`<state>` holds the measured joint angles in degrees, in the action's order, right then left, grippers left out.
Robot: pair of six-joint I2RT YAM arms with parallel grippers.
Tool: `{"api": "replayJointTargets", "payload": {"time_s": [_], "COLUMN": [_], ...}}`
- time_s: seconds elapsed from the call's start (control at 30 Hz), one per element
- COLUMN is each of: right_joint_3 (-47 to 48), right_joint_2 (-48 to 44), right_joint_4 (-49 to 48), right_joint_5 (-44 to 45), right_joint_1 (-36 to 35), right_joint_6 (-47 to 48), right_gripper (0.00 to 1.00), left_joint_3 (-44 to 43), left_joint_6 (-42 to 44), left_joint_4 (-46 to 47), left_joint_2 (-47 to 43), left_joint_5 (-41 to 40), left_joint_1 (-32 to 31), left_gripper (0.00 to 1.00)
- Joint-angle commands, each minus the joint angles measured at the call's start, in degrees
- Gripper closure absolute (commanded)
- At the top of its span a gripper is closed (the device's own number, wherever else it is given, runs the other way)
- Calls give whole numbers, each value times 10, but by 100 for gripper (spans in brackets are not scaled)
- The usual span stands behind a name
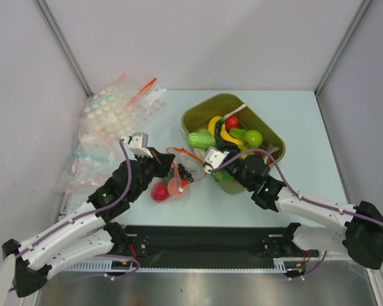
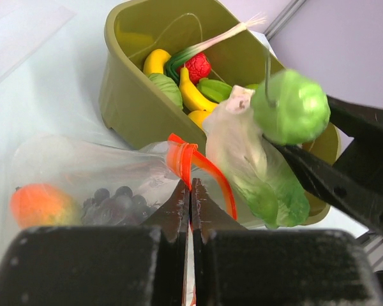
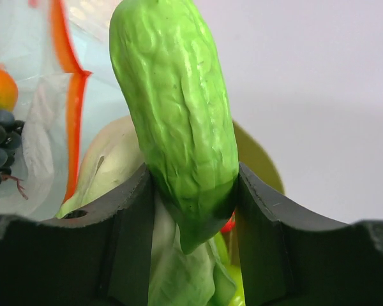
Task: Place the food in the zip-top bag and seal the zipper
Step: Place the fake vegetable in the zipper food storage bag.
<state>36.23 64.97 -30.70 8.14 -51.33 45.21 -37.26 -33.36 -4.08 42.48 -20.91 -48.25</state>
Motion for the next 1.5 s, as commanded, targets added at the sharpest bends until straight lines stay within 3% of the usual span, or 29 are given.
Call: {"api": "replayJointTargets", "payload": {"time_s": [0.0, 0.23, 0.43, 0.63, 0.73, 0.8, 0.83, 1.1, 1.2, 1.37, 1.47], "right_joint_3": [-41, -72, -69, -51, -42, -37, -35, -27, -27, -4, -10], "right_joint_2": [-2, 17, 46, 49, 52, 55, 56, 53, 38, 19, 10], "right_joint_4": [38, 7, 7, 33, 49, 58, 62, 61, 65, 119, 105], "right_joint_5": [-31, -20, -1, 14, 21, 23, 25, 28, -1, -32, -47], "right_joint_1": [-11, -18, -27, -31, -30, -29, -30, -17, -5, 14, 19], "right_joint_6": [116, 215, 259, 250, 245, 244, 241, 203, 178, 153, 144], "right_gripper": [99, 97, 96, 75, 74, 50, 1, 1, 6, 45, 55], "left_joint_3": [-27, -50, -84, -116, -119, -121, -123, -128, -128, -125, -124], "left_joint_6": [9, 15, 14, 10, 1, -2, -6, -16, -18, -25, -28], "left_joint_4": [14, -3, 4, 6, 16, 21, 22, 28, 27, 29, 28], "left_joint_2": [-1, 5, 42, 79, 85, 87, 88, 93, 93, 97, 100], "left_joint_5": [-18, -57, -8, 53, 84, 97, 101, 130, 131, 139, 145], "left_joint_1": [-2, 1, 4, 4, 4, 4, 4, 4, 4, 4, 4], "left_gripper": [99, 99, 100, 100, 100, 100, 100, 100, 100, 100, 100]}}
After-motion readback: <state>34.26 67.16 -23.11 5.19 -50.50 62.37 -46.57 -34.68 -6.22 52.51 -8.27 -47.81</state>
